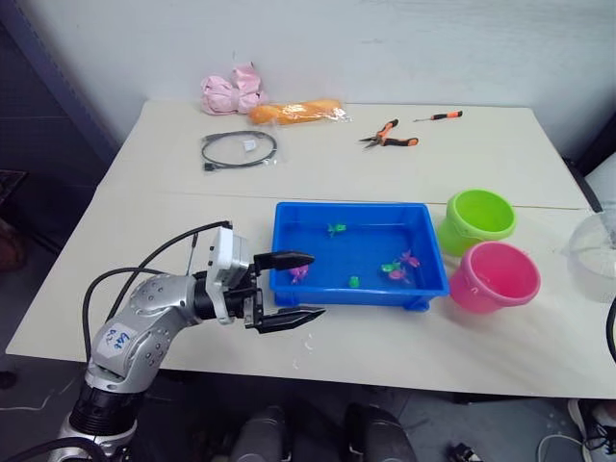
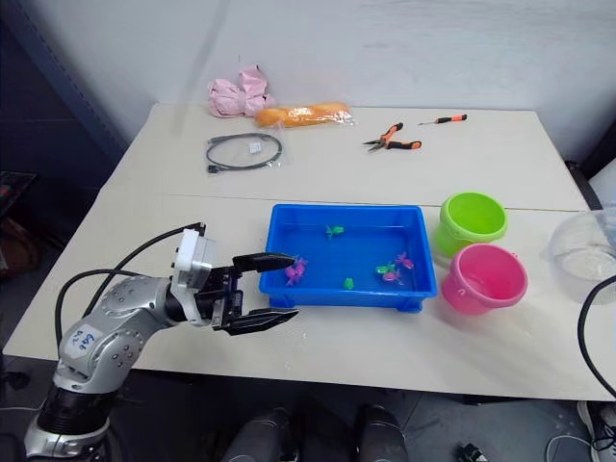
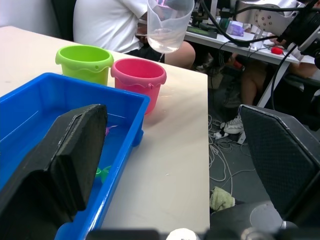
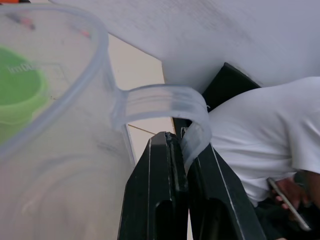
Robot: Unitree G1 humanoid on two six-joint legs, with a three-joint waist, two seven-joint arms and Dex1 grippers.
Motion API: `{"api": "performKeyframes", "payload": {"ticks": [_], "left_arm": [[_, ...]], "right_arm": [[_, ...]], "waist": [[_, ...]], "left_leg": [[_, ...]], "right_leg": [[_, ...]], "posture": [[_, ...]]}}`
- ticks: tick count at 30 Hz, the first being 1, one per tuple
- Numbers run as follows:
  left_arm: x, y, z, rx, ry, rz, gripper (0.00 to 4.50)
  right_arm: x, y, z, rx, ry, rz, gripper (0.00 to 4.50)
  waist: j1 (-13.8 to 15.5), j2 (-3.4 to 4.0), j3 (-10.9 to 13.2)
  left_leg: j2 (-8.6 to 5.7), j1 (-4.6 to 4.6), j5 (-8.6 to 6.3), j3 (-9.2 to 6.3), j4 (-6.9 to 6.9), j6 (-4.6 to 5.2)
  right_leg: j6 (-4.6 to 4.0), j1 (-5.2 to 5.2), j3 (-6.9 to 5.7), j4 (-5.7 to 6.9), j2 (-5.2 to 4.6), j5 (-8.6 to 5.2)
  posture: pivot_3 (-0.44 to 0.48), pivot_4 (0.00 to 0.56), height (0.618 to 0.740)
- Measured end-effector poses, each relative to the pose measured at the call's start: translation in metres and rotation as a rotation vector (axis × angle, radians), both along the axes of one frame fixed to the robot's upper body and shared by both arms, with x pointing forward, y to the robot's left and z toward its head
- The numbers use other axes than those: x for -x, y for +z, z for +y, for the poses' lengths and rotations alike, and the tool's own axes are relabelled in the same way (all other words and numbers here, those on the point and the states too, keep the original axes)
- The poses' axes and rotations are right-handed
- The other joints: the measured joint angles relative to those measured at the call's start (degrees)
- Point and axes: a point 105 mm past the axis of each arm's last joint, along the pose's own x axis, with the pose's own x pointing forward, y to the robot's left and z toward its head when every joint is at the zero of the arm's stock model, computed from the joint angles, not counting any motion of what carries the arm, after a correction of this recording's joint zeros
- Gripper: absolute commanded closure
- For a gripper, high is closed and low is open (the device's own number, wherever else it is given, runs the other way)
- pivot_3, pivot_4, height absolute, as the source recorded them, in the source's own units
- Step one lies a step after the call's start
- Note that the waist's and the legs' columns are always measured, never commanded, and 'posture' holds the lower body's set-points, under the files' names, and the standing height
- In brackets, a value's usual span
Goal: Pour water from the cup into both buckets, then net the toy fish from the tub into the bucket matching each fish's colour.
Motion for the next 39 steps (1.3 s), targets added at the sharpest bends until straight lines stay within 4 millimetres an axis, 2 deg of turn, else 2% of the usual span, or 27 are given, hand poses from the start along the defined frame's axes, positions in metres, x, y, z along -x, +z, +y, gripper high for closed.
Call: {"api": "performKeyframes", "payload": {"ticks": [8, 17, 34, 39], "left_arm": [[-0.004, 0.002, -0.01, 0.019, -0.034, -0.026, 0.0], [-0.01, 0.0, -0.01, 0.013, -0.017, -0.025, 0.0], [-0.011, 0.0, -0.01, 0.012, -0.005, -0.027, 0.0], [-0.011, 0.001, -0.01, 0.012, 0.003, -0.03, 0.0]], "right_arm": [[-0.014, 0.003, 0.018, 0.183, -0.002, 0.05, 4.4], [-0.024, -0.002, 0.033, 0.386, 0.016, 0.085, 4.4], [-0.032, -0.005, 0.032, 0.547, 0.005, 0.076, 4.4], [-0.037, -0.013, 0.036, 0.605, 0.032, 0.085, 4.4]], "waist": [[0.0, -0.04, 0.0], [0.0, -0.05, 0.0], [-0.1, -0.06, 0.0], [-0.1, -0.06, 0.0]], "left_leg": [[0.0, -0.03, 0.02, -0.01, 0.0, -0.01], [-0.05, -0.04, 0.06, -0.01, 0.0, 0.01], [-0.05, -0.04, 0.14, -0.01, 0.01, -0.04], [-0.06, -0.03, 0.17, -0.02, 0.01, -0.05]], "right_leg": [[0.0, 0.0, -0.03, -0.01, 0.08, 0.0], [0.02, 0.0, -0.04, -0.03, 0.12, 0.01], [0.02, 0.0, -0.04, 0.0, 0.13, 0.01], [0.02, 0.0, -0.03, 0.02, 0.13, 0.01]], "posture": [[0.0, 0.15, 0.74], [0.0, 0.15, 0.74], [0.0, 0.15, 0.74], [0.0, 0.15, 0.74]]}}
